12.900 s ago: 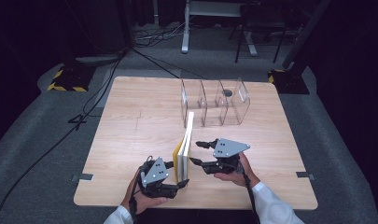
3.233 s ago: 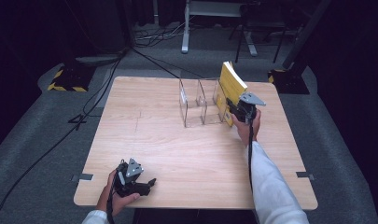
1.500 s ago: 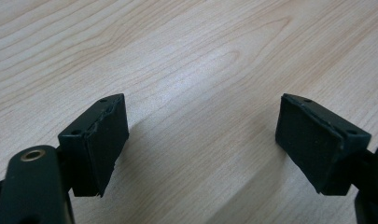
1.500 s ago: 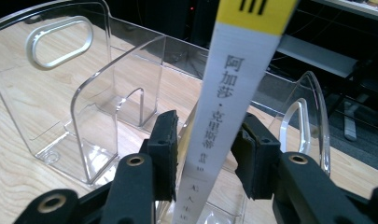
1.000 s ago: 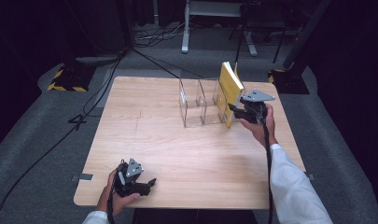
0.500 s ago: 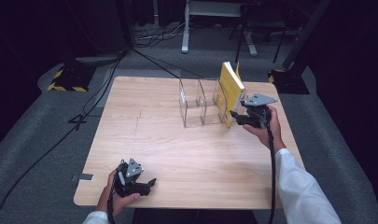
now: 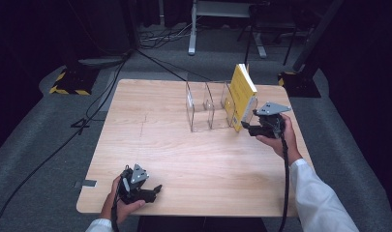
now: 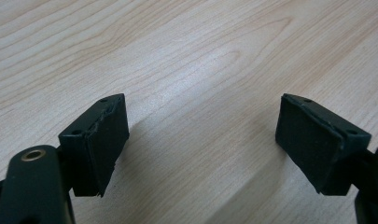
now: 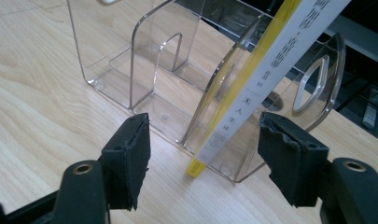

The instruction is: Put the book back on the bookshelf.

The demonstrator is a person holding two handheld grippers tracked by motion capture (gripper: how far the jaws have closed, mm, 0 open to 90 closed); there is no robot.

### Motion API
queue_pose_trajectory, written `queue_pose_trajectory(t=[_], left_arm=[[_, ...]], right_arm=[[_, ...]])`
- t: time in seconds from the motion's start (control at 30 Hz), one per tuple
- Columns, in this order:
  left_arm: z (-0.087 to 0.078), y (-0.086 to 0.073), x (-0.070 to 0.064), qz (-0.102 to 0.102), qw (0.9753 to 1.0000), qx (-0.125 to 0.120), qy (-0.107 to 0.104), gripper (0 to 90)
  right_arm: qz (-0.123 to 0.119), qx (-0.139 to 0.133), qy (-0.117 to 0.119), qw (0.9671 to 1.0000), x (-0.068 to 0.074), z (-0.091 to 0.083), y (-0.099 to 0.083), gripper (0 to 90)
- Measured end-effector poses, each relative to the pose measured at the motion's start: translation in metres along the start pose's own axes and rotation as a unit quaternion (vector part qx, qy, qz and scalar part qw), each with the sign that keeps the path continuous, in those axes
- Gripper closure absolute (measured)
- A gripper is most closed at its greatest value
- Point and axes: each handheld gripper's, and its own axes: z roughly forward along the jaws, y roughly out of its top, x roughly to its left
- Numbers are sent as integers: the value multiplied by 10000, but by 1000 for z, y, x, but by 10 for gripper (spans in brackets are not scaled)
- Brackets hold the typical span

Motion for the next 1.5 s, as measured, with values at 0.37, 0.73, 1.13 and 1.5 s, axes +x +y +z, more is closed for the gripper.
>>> queue_pose_trajectory(t=[0.37,0.73,1.13,1.5], left_arm=[[0,0,0,5,10000,0,-2,177],[0,0,0,5,10000,-1,-1,177],[0,0,0,4,10000,1,-1,177],[0,0,0,4,10000,-1,-1,177]], right_arm=[[-249,161,7,9996,7,-11,-12,336],[-256,111,68,9996,17,-28,-31,336],[-232,109,-22,9997,25,-39,-53,322],[-215,195,-125,9995,28,-48,-75,317]])
